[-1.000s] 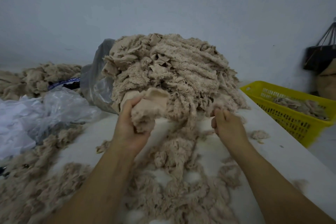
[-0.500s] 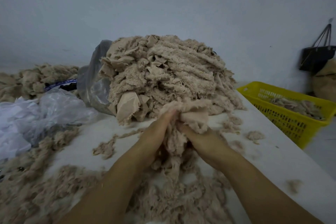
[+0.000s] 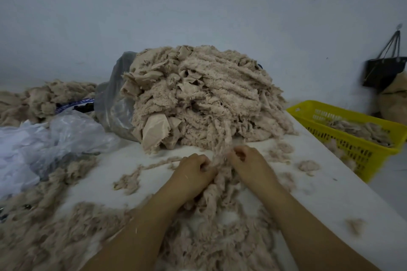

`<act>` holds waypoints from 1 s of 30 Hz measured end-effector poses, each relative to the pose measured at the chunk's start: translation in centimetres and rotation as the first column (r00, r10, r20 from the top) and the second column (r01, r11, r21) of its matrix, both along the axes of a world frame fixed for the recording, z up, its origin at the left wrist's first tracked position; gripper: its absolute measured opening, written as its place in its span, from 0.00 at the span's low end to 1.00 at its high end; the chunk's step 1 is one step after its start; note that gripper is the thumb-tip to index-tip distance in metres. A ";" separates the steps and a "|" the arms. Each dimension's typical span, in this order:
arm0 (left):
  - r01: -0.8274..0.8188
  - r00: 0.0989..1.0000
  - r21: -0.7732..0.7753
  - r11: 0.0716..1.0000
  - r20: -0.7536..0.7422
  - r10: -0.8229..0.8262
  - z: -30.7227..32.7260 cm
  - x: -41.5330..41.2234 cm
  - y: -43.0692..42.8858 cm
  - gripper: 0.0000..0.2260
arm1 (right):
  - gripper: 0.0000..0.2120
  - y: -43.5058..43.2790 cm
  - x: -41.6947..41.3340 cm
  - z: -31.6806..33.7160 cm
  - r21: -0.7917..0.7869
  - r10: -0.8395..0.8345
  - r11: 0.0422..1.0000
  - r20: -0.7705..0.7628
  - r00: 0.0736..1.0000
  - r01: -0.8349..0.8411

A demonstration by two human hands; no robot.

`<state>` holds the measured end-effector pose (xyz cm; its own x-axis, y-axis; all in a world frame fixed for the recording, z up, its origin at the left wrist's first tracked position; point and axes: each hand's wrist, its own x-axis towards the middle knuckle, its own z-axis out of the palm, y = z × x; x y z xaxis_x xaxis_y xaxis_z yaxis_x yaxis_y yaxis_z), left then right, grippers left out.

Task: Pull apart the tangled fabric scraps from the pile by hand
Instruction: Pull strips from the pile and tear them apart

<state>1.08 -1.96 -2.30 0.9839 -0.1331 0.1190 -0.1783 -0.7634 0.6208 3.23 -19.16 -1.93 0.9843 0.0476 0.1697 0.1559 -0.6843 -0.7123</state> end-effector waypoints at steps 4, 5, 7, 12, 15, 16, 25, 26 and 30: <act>0.176 0.980 -0.219 0.960 0.128 -0.151 1.2 -1.6 -0.9 0.08 | 0.20 0.9 -0.4 0.3 0.168 0.053 0.985 -0.099 0.994 -0.036; 0.214 0.973 -0.223 0.951 0.132 -0.188 1.5 -1.9 -1.2 0.07 | 0.17 0.9 -0.5 0.5 0.327 0.085 0.945 -0.162 0.983 -0.027; 0.262 0.962 -0.193 0.946 0.129 -0.240 1.7 -2.2 -1.8 0.07 | 0.14 0.5 -0.5 0.7 0.487 0.105 0.874 -0.205 0.973 0.009; 0.201 0.979 -0.074 0.977 0.054 -0.197 2.0 -1.7 -0.9 0.09 | 0.10 -0.4 0.2 1.0 0.711 -0.023 0.673 -0.254 0.967 0.203; -0.052 0.996 0.091 0.995 0.072 0.045 2.6 -0.7 0.9 0.05 | 0.07 -0.7 0.5 1.4 0.890 0.068 0.387 -0.286 0.956 0.239; -0.148 0.986 0.087 0.985 0.097 0.139 2.8 -0.5 1.4 0.03 | 0.08 -0.5 0.4 1.4 0.922 0.113 0.319 -0.267 0.957 0.219; -0.405 0.786 -0.571 0.714 0.182 0.591 1.9 0.2 4.6 0.15 | 0.13 -1.8 -0.6 2.3 0.987 0.363 -0.066 -0.115 0.925 0.149; -0.387 0.802 -0.594 0.705 0.159 0.575 1.8 0.3 4.7 0.15 | 0.16 -2.0 -0.4 2.1 0.987 0.331 -0.030 -0.141 0.933 0.160; -0.183 0.917 -0.481 0.857 0.231 0.326 1.7 0.0 2.1 0.14 | 0.18 -1.0 -0.6 1.8 0.979 0.309 0.155 -0.173 0.935 0.130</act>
